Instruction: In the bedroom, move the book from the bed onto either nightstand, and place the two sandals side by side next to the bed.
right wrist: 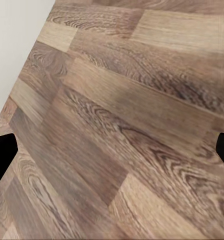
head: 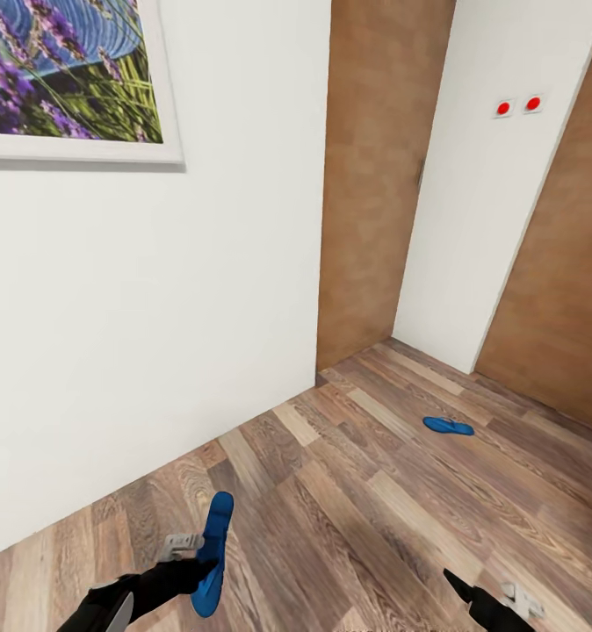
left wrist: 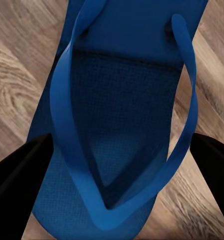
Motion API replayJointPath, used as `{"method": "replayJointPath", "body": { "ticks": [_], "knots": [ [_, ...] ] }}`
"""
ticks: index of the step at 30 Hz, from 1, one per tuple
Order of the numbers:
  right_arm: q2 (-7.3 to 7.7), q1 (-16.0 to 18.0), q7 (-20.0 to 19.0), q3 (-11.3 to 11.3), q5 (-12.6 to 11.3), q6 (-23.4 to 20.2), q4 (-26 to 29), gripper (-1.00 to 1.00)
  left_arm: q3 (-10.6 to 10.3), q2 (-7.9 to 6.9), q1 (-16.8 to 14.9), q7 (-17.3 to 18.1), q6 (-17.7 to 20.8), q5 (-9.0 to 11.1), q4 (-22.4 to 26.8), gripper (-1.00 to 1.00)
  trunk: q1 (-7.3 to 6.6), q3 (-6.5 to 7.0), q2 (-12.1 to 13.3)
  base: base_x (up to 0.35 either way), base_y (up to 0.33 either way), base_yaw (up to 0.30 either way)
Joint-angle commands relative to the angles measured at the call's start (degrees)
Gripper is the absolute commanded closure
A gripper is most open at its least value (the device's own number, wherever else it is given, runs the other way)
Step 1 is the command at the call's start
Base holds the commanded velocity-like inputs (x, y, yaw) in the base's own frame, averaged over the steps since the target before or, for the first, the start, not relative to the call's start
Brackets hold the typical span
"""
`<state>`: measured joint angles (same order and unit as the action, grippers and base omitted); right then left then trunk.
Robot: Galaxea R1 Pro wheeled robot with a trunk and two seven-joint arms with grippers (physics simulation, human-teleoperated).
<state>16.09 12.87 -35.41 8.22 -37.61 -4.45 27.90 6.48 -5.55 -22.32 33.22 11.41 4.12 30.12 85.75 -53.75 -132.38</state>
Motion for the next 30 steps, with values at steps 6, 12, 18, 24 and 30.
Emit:
{"method": "replayJointPath", "body": {
  "ticks": [6,12,18,24,30],
  "knots": [
    [-0.01,0.0,-0.3,0.1,-0.5,-0.5,0.0,-1.00,0.2,0.01,0.0,0.3,0.5,0.5,0.0,1.00,-0.01,-0.05,0.0,0.000,0.000,-0.282],
    [-0.02,0.0,-0.3,0.1,-0.5,-0.5,0.0,-1.00,0.2,0.01,0.0,0.3,0.5,0.5,0.0,1.00,-0.01,-0.05,0.0,0.000,0.000,-0.259],
    [-0.08,0.0,-0.3,0.1,-0.5,-0.5,0.0,-1.00,0.2,0.01,0.0,0.3,0.5,0.5,0.0,1.00,-0.01,-0.05,0.0,0.000,0.000,-0.066],
    [-0.09,0.0,-0.3,0.1,-0.5,-0.5,0.0,-1.00,0.2,0.01,0.0,0.3,0.5,0.5,0.0,1.00,-0.01,-0.05,0.0,0.000,0.000,-0.005],
    [-0.09,0.0,-0.3,0.1,-0.5,-0.5,0.0,-1.00,0.2,0.01,0.0,0.3,0.5,0.5,0.0,1.00,-0.01,-0.05,0.0,0.000,0.000,0.000]
  ]
}}
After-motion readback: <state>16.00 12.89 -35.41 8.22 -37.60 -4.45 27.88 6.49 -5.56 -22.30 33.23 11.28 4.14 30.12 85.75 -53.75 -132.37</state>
